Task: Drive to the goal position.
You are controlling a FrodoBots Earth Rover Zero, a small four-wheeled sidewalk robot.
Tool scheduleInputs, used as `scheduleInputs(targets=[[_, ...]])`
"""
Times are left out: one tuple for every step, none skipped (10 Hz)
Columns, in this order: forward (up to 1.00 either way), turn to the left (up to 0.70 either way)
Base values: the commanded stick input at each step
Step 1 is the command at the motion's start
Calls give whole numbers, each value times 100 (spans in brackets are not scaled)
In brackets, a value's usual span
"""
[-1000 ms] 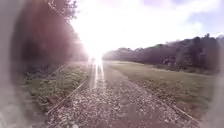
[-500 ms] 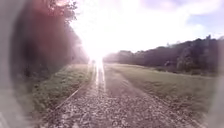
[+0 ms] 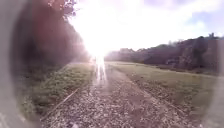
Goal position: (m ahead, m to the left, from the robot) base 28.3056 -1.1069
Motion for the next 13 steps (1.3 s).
scheduleInputs(targets=[[85, 0], [85, 0], [85, 0], [85, 0], [85, 0], [85, 0], [85, 0], [85, 0], [85, 0], [85, 0], [85, 0], [85, 0], [85, 0]])
